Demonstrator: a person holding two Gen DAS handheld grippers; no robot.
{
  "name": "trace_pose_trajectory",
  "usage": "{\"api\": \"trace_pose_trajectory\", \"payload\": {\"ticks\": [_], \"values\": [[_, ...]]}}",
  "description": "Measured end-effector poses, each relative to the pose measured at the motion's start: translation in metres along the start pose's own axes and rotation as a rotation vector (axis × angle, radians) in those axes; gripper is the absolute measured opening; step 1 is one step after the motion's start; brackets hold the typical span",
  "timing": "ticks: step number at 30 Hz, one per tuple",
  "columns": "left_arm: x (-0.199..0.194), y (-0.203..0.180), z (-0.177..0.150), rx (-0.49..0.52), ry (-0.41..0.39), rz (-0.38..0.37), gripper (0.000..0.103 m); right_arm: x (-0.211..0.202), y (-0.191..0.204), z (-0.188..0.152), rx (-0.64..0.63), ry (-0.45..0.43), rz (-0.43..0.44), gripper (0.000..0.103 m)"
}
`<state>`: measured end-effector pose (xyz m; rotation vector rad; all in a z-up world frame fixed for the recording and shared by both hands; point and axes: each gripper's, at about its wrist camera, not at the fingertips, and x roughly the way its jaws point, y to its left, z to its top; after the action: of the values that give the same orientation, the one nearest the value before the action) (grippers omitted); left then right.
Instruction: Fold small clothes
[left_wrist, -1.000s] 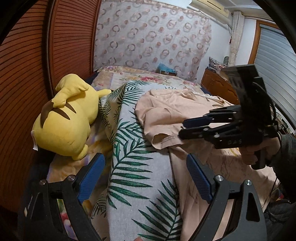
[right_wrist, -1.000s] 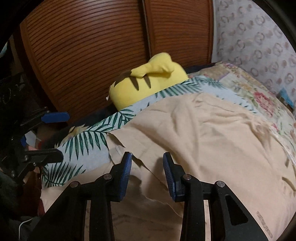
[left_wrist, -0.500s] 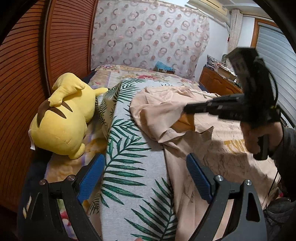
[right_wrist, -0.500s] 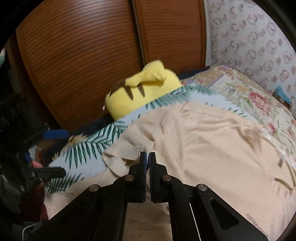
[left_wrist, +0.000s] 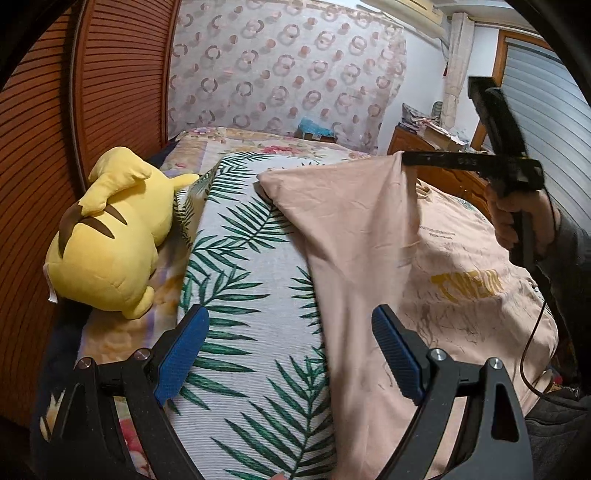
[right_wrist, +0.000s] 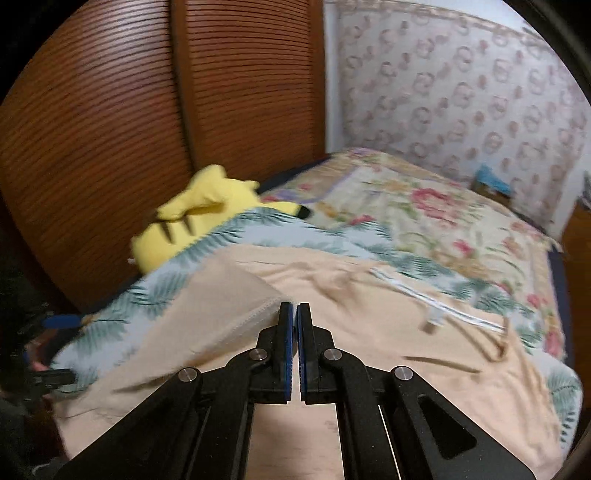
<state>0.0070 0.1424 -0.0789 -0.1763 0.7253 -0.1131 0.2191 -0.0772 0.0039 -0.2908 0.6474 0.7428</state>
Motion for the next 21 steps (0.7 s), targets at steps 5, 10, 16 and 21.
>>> {"api": "trace_pose_trajectory", "payload": {"ticks": [5,10,16,21], "values": [[0.0,-0.004,-0.001,0.008,0.002,-0.006,0.09,0.015,0.006,-0.008,0.016,0.05,-0.097,0.01],[-0.001,-0.006,0.0,0.009,-0.002,-0.005,0.09,0.014,0.028,-0.019,-0.036,0.061,-0.079,0.034],[-0.001,-0.007,-0.001,0.004,0.0,-0.002,0.09,0.005,0.068,-0.052,-0.087,0.093,0.11,0.034],[0.0,-0.01,-0.002,0.004,0.002,-0.001,0.09,0.022,0.096,-0.072,-0.137,0.161,0.212,0.034]]}}
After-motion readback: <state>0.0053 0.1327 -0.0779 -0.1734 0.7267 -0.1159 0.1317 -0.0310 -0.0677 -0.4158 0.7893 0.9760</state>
